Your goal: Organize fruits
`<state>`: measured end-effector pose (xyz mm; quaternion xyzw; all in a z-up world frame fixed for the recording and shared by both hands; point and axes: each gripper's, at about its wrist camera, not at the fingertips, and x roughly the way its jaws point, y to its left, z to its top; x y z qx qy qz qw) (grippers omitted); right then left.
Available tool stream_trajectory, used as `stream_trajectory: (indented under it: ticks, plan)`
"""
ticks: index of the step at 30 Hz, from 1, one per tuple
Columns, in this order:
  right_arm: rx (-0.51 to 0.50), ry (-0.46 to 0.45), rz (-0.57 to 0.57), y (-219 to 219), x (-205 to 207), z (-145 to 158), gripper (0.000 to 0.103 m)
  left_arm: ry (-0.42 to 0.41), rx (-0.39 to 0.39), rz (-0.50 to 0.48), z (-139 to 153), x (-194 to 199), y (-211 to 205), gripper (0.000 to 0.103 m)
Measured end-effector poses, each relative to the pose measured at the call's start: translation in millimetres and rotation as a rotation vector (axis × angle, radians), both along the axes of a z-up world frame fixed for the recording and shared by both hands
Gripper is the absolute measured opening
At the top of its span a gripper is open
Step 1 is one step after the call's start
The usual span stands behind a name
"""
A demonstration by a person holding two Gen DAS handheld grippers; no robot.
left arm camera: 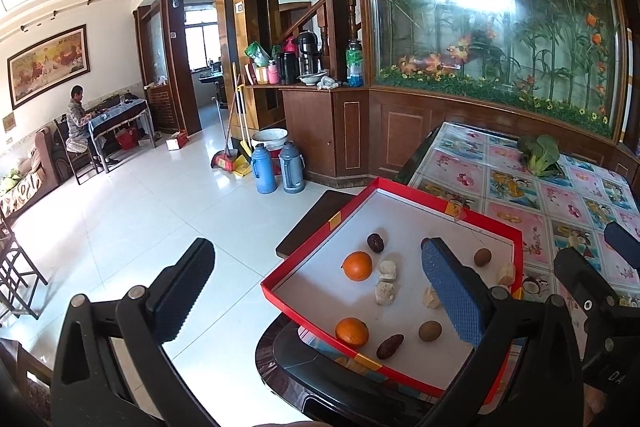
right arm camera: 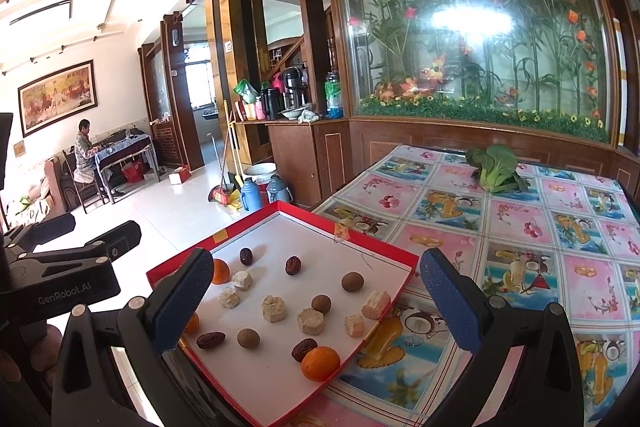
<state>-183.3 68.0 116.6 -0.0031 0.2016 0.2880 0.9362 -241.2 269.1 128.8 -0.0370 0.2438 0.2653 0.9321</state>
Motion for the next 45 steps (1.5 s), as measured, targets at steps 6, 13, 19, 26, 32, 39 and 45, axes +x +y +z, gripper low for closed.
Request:
stream_trajectory:
  ticks: [6,13,19,26,32,39,45]
  plan:
    - [-0.01,0.053,-0.012,6,4,-9,0.103,0.013,-0.017,-0.006,-7,0,2,0.103]
    - [-0.022,0.066,0.0,12,3,-16,0.103,0.032,-0.027,-0.001,-14,1,6,0.103]
    - [-0.033,0.078,-0.004,18,13,-21,0.103,0.047,-0.036,-0.001,-19,8,13,0.103]
    - [-0.048,0.074,0.012,29,29,-28,0.103,0.07,-0.032,-0.017,-24,27,16,0.103]
    - [-0.057,0.054,0.028,34,42,-33,0.103,0.08,-0.019,-0.022,-23,48,17,0.103]
    - [-0.051,0.04,0.019,30,51,-35,0.103,0.099,-0.012,-0.04,-24,75,15,0.103]
    - [-0.001,0.099,-0.016,13,58,-34,0.103,0.112,-0.016,-0.054,-23,79,8,0.103]
